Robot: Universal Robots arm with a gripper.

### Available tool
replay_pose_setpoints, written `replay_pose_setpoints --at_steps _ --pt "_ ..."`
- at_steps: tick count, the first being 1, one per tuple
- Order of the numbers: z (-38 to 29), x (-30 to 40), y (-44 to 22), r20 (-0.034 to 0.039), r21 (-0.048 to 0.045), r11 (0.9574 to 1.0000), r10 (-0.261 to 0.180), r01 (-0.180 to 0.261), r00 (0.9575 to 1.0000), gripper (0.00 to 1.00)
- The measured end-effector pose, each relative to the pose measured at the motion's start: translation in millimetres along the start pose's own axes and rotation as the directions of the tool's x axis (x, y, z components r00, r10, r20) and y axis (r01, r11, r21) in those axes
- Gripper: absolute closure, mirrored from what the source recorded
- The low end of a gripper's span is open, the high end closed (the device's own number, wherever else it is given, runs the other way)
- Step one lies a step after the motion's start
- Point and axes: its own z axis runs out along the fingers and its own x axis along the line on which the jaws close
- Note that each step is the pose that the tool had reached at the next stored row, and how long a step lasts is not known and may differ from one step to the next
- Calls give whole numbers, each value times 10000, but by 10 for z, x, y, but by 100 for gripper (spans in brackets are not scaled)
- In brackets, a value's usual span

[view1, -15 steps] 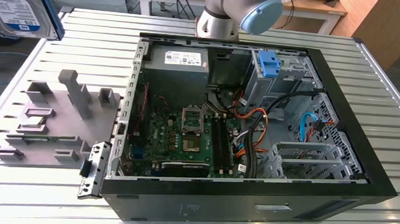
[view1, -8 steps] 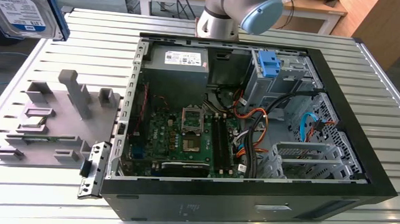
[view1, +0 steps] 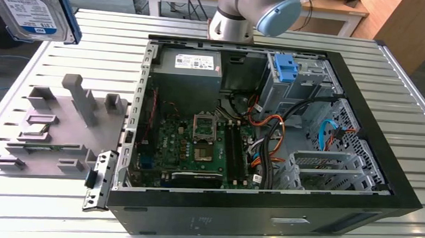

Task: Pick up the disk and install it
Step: 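Pick up the disk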

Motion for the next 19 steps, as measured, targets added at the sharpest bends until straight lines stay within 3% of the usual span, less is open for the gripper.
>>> replay_pose_setpoints --at_steps 19 --pt "-11 -2 -361 0 2 10000 24 -24 10000 65"
